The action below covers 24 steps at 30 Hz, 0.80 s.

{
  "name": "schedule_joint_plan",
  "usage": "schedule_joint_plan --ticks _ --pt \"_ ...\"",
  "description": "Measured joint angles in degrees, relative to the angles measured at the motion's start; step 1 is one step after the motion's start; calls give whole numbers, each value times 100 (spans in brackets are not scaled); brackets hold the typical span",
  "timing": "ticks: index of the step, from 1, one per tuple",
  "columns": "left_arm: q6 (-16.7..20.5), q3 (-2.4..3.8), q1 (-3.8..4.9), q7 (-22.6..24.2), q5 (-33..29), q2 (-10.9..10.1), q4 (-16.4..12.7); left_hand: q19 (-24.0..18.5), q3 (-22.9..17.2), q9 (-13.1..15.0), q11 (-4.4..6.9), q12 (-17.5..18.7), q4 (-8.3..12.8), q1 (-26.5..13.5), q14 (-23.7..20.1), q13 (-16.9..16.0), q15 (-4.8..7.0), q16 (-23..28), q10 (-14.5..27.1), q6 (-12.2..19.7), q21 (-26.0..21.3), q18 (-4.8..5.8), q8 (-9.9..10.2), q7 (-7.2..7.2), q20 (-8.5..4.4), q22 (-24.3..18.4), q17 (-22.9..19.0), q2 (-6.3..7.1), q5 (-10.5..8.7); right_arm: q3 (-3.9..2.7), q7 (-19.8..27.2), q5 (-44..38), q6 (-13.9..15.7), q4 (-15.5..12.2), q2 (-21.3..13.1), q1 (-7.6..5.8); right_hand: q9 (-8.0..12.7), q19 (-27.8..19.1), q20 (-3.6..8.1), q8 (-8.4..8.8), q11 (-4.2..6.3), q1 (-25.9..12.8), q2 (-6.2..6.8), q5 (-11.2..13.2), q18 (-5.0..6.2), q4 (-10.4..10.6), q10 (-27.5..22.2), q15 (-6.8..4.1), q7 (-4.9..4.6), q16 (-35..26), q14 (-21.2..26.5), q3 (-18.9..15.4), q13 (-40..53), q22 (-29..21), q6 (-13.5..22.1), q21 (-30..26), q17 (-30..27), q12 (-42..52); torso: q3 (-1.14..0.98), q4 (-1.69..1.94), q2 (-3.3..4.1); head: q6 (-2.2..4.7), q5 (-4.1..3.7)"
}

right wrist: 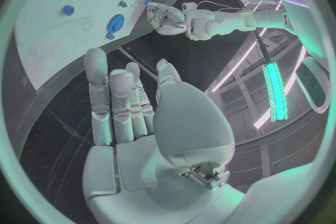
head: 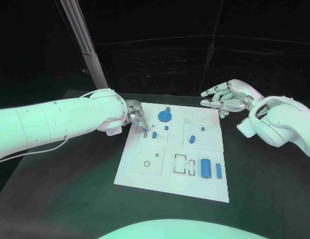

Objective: Assemble the parts on the task board

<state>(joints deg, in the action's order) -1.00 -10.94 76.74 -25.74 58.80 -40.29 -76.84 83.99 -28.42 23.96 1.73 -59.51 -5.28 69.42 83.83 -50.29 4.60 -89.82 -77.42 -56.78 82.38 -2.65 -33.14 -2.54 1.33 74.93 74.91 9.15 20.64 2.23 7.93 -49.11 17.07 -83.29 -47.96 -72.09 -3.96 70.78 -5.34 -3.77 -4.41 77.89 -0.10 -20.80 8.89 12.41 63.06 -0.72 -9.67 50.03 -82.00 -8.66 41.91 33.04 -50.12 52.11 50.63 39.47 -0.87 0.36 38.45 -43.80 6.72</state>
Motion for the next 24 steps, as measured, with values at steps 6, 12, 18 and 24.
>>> schedule_joint_plan --ticks 6,12,18,24 --pt "92 -9 -51 -94 -1 -32 -99 0 -8 1 0 0 8 -13 0 0 0 0 0 1 0 0 0 0 0 0 0 12 0 0 0 0 -5 4 -4 0 0 0 0 0 0 0 0 0 0 0 0 0 0 0 0 0 0 0 0 0 0 0 0 -7 3 -13 7" --pt "106 -12 -69 -181 -3 -47 -144 0 -14 0 0 0 14 -29 0 1 0 0 -1 3 0 0 1 -2 0 0 0 28 0 0 0 0 -10 5 -8 0 0 0 0 0 0 0 0 0 0 0 0 0 0 0 0 0 0 0 0 0 -1 0 -1 -8 3 -21 8" --pt "81 -12 -74 -257 -4 -64 -162 0 -22 -1 20 0 23 -58 0 19 0 0 -22 -18 0 0 3 18 0 0 0 56 27 0 0 0 -13 6 -13 1 0 0 0 0 0 0 0 0 0 0 0 0 0 0 0 0 0 0 0 0 -1 0 -1 -13 5 -32 17" --pt "9 -12 -74 -302 -7 -71 -179 0 -55 1 19 0 55 -58 0 32 0 0 -22 -18 0 0 5 18 0 0 0 56 27 0 0 0 -16 8 -14 1 0 0 0 0 0 0 0 0 0 0 0 0 0 0 0 0 0 0 0 0 0 0 -1 -13 5 -40 23"
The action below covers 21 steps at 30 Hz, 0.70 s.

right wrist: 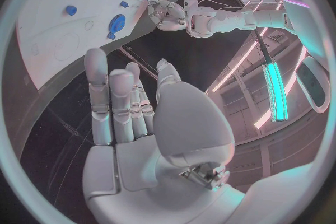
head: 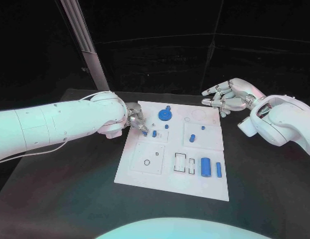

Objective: Assemble the parts on the task board

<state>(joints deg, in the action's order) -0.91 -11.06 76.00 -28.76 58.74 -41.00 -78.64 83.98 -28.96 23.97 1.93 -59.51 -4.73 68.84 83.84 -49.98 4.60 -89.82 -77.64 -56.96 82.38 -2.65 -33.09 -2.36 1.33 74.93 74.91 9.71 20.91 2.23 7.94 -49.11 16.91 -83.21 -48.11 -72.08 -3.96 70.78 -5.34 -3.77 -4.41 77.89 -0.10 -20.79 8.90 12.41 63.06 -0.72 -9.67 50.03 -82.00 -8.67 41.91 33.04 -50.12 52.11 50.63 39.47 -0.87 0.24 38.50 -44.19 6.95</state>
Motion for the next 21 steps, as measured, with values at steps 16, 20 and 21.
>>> schedule_joint_plan --ticks 16,20,21 --pt "-198 0 10 -49 -10 3 5 0 -9 20 -9 0 8 12 0 -1 0 0 -6 2 0 0 -12 -2 0 0 0 -15 -6 0 0 0 -11 -1 -4 0 -4 0 0 0 0 0 0 -38 0 14 0 21 0 0 -21 -14 -5 0 0 0 14 26 -2 -4 0 -17 6" --pt "-233 -4 10 -52 -10 2 0 0 -9 19 -10 0 9 6 0 9 0 0 -6 2 0 -1 -18 -2 0 0 0 -21 26 0 1 0 -12 -3 -5 0 -4 0 0 0 0 0 0 -38 0 14 0 21 0 0 -21 -14 -5 0 0 0 14 26 -2 -4 0 -18 2" --pt "-237 -4 10 -52 -9 2 -1 0 -9 19 -10 0 9 6 0 9 0 0 -6 2 0 0 -21 -2 0 0 0 -21 27 0 1 0 -13 -3 -5 0 -4 0 0 0 0 0 0 -38 0 14 0 21 0 0 -21 -14 -5 0 0 0 14 26 -2 -4 0 -18 2"
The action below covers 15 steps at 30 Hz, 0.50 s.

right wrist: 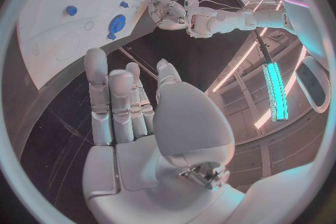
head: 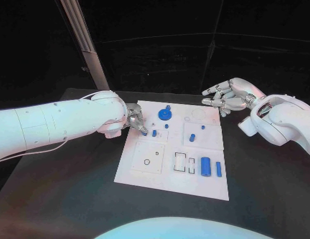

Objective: Assemble the parts on the task board

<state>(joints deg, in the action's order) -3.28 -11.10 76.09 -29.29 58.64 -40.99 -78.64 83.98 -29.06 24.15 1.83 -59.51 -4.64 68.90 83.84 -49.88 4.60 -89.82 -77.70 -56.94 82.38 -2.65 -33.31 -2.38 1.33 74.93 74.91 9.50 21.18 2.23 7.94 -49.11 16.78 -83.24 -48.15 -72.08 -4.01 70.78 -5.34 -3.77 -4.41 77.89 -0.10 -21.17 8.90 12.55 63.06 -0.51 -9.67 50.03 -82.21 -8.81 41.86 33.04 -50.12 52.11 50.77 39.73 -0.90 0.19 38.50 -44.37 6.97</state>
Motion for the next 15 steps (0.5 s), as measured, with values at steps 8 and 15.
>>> schedule_joint_plan --ticks 8,15 --pt "-29 0 6 0 5 11 -2 0 -1 -1 -1 0 1 -14 0 0 0 0 1 1 0 0 -3 -1 0 0 0 -13 1 0 1 0 -2 0 1 0 1 0 0 0 0 0 0 0 0 0 0 0 0 0 0 0 0 0 0 0 -1 0 0 0 0 -6 -2" --pt "-48 -5 9 0 12 41 9 0 -5 5 -3 0 5 -15 0 -3 0 0 0 -8 0 0 -29 -10 0 0 0 -14 13 0 1 0 -3 2 5 0 1 0 0 0 0 0 0 0 0 0 0 0 0 0 0 0 0 0 0 0 -1 0 0 0 0 -22 -4"
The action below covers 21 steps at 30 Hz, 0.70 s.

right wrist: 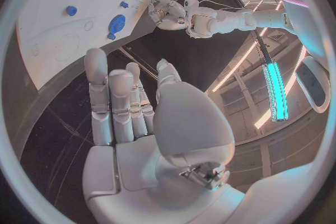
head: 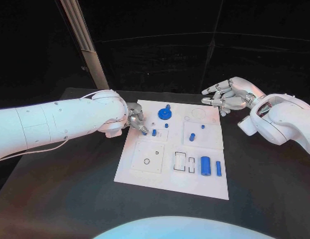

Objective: Assemble the parts on the task board

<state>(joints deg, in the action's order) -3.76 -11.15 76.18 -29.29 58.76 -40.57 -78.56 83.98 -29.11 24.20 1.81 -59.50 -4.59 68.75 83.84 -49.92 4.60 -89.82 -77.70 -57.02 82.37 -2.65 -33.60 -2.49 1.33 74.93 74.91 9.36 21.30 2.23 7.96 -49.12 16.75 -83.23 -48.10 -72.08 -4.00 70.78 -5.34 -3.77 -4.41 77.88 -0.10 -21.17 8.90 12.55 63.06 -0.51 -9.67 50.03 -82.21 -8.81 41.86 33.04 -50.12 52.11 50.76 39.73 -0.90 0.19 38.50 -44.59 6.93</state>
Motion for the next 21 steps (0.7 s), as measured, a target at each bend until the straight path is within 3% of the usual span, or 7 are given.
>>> schedule_joint_plan --ticks 5,8,21 --pt "-16 -13 0 0 4 39 35 0 -1 23 44 0 2 -118 22 -27 22 0 -65 -74 7 0 0 55 0 0 0 27 6 0 0 0 -1 0 0 0 0 0 0 0 0 0 0 0 0 0 0 0 0 0 0 0 0 0 0 0 0 0 0 0 0 -5 0" --pt "-35 -17 -1 0 6 71 75 0 -153 43 57 0 154 -246 12 -31 54 0 -94 -118 23 0 0 96 0 0 0 43 6 0 0 0 -1 0 2 0 1 0 0 0 0 0 0 0 0 0 0 0 0 0 0 0 0 0 0 0 -1 0 -1 0 0 -11 -9" --pt "-145 -27 -3 -12 3 205 270 0 -280 55 84 0 281 -464 21 -33 63 0 -127 -166 22 -1 28 107 -40 0 0 20 5 0 0 0 -10 1 13 0 1 0 0 0 0 0 0 0 0 0 0 0 0 0 0 0 0 -13 0 0 -1 0 -1 -2 -1 -20 -25"
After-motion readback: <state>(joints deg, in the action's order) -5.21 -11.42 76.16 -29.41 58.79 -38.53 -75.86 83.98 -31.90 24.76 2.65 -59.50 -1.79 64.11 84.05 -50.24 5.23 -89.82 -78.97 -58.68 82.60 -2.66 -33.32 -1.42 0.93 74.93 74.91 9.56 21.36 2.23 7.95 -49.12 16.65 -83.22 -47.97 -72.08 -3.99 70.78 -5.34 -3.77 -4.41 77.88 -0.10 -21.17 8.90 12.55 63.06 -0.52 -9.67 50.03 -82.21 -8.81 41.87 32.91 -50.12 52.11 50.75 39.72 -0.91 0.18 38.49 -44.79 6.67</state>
